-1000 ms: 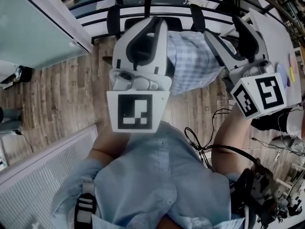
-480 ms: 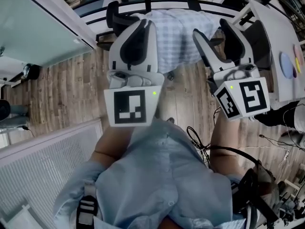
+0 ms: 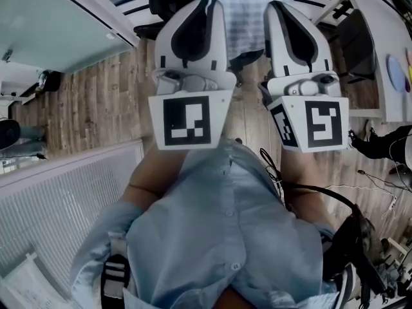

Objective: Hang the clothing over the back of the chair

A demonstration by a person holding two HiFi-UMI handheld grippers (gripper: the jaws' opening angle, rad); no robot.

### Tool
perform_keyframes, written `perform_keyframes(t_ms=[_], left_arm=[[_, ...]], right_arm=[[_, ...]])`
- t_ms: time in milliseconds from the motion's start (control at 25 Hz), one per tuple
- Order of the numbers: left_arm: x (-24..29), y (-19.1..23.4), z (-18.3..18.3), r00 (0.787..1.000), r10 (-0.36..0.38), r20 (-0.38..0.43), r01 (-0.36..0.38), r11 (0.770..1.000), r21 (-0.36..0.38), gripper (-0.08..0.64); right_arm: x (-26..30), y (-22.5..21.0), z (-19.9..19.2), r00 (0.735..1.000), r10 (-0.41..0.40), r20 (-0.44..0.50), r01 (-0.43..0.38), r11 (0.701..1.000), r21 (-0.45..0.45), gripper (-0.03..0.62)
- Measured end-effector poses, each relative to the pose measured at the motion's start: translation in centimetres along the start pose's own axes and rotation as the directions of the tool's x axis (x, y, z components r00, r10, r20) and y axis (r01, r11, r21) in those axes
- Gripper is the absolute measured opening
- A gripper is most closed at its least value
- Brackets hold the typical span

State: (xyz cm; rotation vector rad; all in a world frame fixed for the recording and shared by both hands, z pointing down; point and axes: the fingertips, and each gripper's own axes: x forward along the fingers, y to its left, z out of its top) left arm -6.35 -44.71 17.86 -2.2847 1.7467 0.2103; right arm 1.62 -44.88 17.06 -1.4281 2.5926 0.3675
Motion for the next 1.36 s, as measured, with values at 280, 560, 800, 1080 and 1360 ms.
perform_keyframes(t_ms=[280,560,800,1080,1360], left_arm=[[0.0,-0.4,0.1,1.0,-0.009,0.004,0.009,1.0,0.009,0.029],[-0.2,-0.7,0.2,1.0,-0.006,0.01,0.006,1.0,0.008,0.029],[0.0,-1.0,0.2,1.0,-0.008,0.004,0.008,1.0,0.007,0.029],[-0.1,-1.2,-0.1,1.0,-0.011,-0.001,0.011,1.0,0.01,0.029],[-0.1,-1.4,-0.4,1.0,-0.012,-0.005,0.012,1.0,0.009,0.029]], right_arm=[[0.1,0.1,0.1,1.0,-0.016,0.003,0.016,1.0,-0.014,0.012],[-0.3,0.3,0.1,1.0,-0.007,0.002,0.008,1.0,-0.017,0.012],[-0.3,0.1,0.1,1.0,-0.006,0.001,0.006,1.0,-0.011,0.012],[-0.5,0.1,-0.3,1.0,-0.008,-0.003,0.008,1.0,-0.004,0.012],[-0.5,0.0,-0.7,1.0,-0.007,-0.007,0.007,1.0,-0.001,0.012]])
